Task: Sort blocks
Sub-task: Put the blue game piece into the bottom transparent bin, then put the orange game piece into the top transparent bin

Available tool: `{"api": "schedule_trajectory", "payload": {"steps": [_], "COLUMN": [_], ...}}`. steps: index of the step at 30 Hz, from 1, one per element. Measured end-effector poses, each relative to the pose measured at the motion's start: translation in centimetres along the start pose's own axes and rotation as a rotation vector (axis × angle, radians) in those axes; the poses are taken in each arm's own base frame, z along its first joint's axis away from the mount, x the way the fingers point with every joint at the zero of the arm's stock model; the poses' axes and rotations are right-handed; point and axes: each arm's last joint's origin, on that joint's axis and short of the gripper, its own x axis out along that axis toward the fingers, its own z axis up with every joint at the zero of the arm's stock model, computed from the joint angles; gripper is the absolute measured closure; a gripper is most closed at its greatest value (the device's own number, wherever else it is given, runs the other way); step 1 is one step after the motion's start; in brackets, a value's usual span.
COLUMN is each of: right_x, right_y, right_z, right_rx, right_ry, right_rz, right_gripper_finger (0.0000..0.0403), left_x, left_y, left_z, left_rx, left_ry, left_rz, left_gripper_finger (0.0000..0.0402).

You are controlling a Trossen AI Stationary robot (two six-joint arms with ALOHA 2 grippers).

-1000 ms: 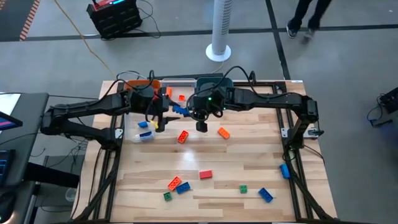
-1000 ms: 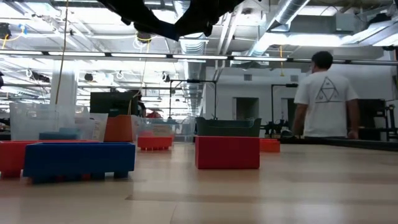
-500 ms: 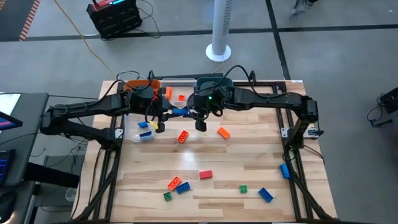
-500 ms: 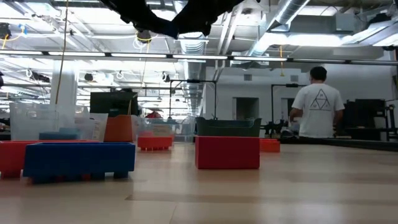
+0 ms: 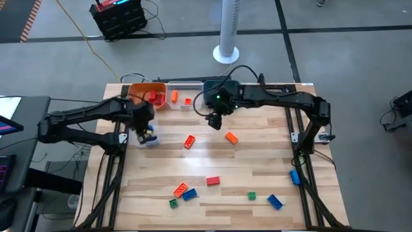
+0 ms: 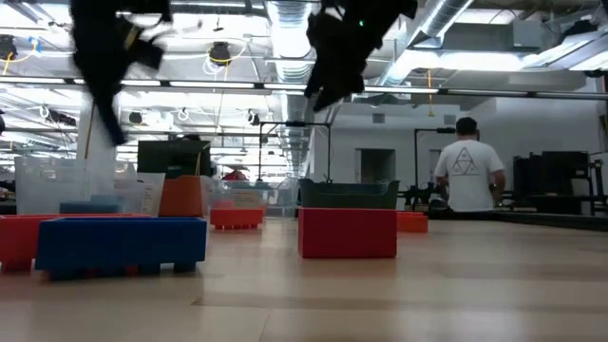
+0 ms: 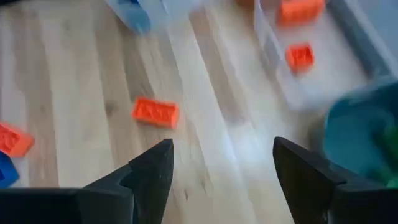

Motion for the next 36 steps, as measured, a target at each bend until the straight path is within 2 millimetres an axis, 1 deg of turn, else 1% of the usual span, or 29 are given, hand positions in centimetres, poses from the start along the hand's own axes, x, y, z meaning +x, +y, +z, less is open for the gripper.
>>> {"api": "schedule_trajectory", "payload": {"steps": [2,5,10,12,16,19,24,26,29,31,33,36], "right_x": [0.3,0.5,0.5,0.5,0.4,0.4,0.3,0.2,0.7,1.2,1.7,2.2], "right_y": [-0.2,-0.3,-0.3,-0.3,-0.4,-0.4,0.2,0.2,0.0,-0.1,-0.1,-0.2], "right_z": [-0.5,-0.9,-1.7,-2.0,-2.5,-2.7,-3.1,-3.4,-4.1,-4.7,-5.2,-6.0], "right_rx": [0.033,0.063,0.088,0.091,0.098,0.110,0.097,0.121,0.180,0.198,0.208,0.209], "right_ry": [0.031,0.052,0.131,0.157,0.207,0.227,0.271,0.300,0.319,0.347,0.349,0.366], "right_rz": [-0.007,-0.012,-0.023,-0.027,-0.031,-0.032,-0.025,-0.028,-0.042,-0.051,-0.053,-0.056], "right_gripper_finger": [0.0127,0.0127,0.0127,0.0127,0.0127,0.0127,0.0127,0.0127,0.0127,0.0127,0.0127,0.0127], "left_x": [1.3,3.0,5.7,6.2,5.9,5.6,4.8,4.5,3.5,2.5,1.5,0.6], "left_y": [0.4,0.6,0.6,0.4,0.4,0.3,0.3,0.2,0.2,0.1,-0.4,-2.0], "left_z": [-1.3,-2.6,-4.1,-4.2,-3.8,-3.5,-3.1,-2.8,-2.2,-1.4,-0.1,2.3], "left_rx": [-0.033,-0.074,-0.092,-0.089,-0.106,-0.112,-0.116,-0.120,-0.138,-0.157,-0.167,-0.159], "left_ry": [0.080,0.118,0.165,0.171,0.159,0.146,0.125,0.115,0.074,0.017,-0.058,-0.131], "left_rz": [0.055,0.078,0.081,0.050,0.045,0.035,0.011,-0.002,-0.017,-0.056,-0.144,-0.248], "left_gripper_finger": [0.0309,0.0310,0.0313,0.0313,0.0307,0.0293,0.0251,0.0235,0.0214,0.0205,0.0201,0.0202]}}
